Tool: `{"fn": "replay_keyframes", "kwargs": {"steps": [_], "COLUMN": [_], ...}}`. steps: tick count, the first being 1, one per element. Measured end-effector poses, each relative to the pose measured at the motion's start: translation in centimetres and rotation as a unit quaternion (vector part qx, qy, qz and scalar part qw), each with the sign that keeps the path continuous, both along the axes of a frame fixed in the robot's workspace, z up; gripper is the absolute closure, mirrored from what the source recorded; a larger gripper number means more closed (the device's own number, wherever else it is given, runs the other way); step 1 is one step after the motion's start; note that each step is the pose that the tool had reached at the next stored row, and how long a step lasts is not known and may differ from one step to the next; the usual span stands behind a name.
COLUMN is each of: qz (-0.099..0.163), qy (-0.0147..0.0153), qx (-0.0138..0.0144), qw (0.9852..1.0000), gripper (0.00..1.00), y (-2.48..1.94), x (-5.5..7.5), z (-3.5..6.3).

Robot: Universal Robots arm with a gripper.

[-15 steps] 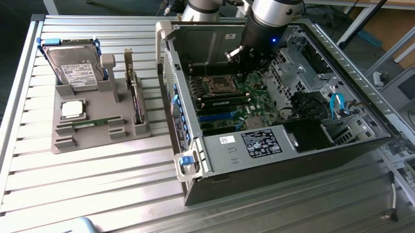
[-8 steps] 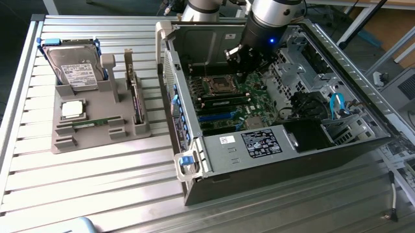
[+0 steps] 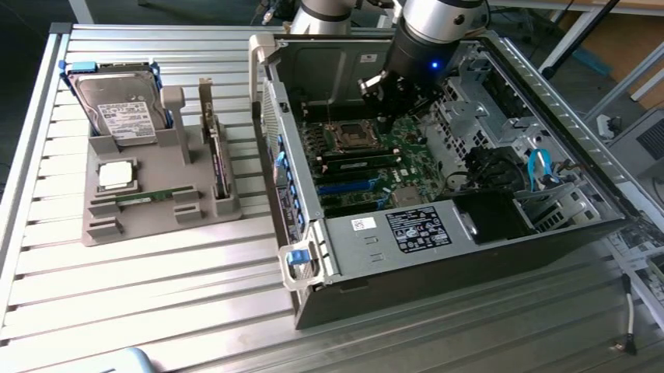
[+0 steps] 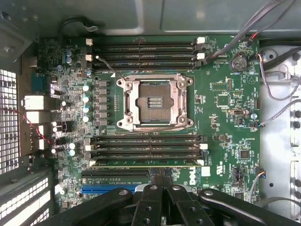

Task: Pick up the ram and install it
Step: 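Press down the ram until it locks into place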

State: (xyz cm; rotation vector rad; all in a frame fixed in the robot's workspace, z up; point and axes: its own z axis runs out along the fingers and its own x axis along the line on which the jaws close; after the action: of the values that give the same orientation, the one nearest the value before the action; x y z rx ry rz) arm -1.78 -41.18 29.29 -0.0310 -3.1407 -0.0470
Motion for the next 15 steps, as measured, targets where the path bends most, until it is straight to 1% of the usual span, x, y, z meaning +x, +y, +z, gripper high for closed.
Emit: {"fn": "replay_keyframes", "kwargs": {"steps": [3, 9, 15], "qz": [-0.002, -0.027, -0.027], "qy": [0.0, 0.0, 0.0], "qx": [0.0001, 0.0001, 0.0001], "qw": [1.0, 0.9996, 0.9996], "gripper": [0.9, 0.9, 0.9], "y": [0.0, 0.0, 0.0], "x": [0.01, 0.01, 0.01], "z": [0.0, -0.01, -0.01]}}
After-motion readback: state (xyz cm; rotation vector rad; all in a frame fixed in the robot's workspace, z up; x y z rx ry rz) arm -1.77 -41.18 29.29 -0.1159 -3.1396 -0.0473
